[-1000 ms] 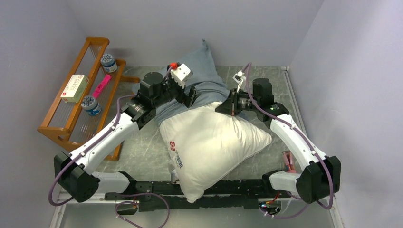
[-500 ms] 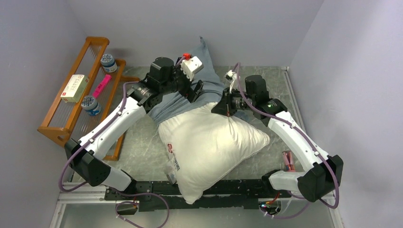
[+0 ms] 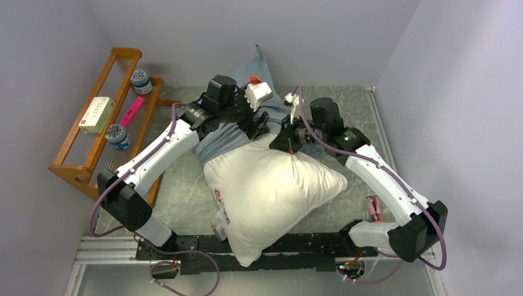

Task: Remove the pillowcase from the pillow
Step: Remove the pillow from the pillowcase.

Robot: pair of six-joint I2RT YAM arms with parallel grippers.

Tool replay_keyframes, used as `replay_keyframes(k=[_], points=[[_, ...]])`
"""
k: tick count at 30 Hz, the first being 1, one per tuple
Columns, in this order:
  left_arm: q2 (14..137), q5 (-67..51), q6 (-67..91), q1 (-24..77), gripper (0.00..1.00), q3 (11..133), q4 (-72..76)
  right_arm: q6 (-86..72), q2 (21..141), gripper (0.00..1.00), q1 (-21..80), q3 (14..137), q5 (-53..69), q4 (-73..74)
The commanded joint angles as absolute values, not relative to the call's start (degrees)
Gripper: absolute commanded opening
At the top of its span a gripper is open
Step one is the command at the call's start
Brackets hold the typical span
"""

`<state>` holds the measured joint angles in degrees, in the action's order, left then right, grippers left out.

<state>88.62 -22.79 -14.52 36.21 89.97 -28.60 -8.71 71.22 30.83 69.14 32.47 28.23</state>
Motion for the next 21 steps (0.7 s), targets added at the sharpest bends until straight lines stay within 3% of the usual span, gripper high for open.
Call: replay_keyframes(k=[1, 3, 12, 21], points=[[89.68, -20.88, -15.22, 36.36, 0.86, 91.71, -27.71, -7.87, 68.91, 0.00, 32.67, 73.08, 36.56, 26.13], [89.72, -19.41, -14.93, 36.39, 0.75, 91.71, -27.28, -7.77, 68.59, 0.00, 32.91, 72.94, 36.52, 26.38], [89.36, -9.44, -12.17, 36.39, 0.07, 92.04, -24.55, -6.75, 66.10, 0.00, 33.07, 72.37, 34.78, 28.23], [89.56, 3.61, -9.93, 35.30, 0.05, 92.82, -21.73, -6.51, 60.39, 0.00, 33.05, 70.58, 28.99, 27.15]])
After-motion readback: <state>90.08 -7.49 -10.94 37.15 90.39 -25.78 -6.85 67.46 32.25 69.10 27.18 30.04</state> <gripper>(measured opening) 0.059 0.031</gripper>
